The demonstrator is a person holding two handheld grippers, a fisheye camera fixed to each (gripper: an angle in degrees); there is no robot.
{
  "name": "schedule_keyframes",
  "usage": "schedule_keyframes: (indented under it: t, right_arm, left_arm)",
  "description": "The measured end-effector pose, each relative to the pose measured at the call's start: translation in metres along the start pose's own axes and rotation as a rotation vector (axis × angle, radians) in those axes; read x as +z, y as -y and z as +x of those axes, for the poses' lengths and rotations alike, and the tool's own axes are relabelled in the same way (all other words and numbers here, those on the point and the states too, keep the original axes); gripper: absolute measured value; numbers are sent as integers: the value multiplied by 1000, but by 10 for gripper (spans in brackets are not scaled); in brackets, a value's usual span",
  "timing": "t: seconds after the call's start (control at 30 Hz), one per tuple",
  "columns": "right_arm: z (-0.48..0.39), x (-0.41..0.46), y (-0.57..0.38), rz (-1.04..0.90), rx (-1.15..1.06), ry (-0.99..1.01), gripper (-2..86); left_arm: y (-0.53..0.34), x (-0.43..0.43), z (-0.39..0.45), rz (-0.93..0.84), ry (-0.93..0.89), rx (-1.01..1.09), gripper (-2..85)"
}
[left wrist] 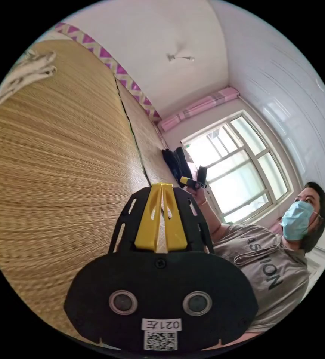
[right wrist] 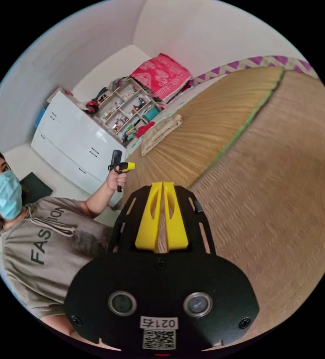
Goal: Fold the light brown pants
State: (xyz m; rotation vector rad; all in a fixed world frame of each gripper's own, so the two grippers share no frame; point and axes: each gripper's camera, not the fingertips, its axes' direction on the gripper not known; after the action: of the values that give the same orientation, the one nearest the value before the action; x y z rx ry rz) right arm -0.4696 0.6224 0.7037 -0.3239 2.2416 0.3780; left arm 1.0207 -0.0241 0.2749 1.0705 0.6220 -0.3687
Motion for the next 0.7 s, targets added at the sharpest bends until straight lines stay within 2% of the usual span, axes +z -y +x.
schedule_keyframes:
  t: [0.2,0.4,0.43,0.5,0.53,0.63,0.7]
  right_arm:
    - [58,-62,-170,177,253,140,-6]
    - [83,-66,-247,296,314,263,-7]
    - [99,-58,-255,307,366,325,-7]
    - [131,-40,-264,323,473,460,-7]
    - [144,-31,-263,267,593,416,-7]
    - [167,-15,-265,242,795,464,-7]
    - [176,-12,-275,276,875,507,-7]
  left_arm:
    - [-22,110,-26,-27,-269,-171,-9]
    - [-50,190,-35,-92,-252,-283,-9]
    - [-53,198,-41,-102,-230,-327,-9]
    - [-60,220,-64,-136,-78,-548,-9]
    - [-58,222,-64,-131,-65,-556,-9]
    - [-66,231,-88,-88,-178,-779,-9]
    - [-66,232,-95,-85,-205,-811,-9]
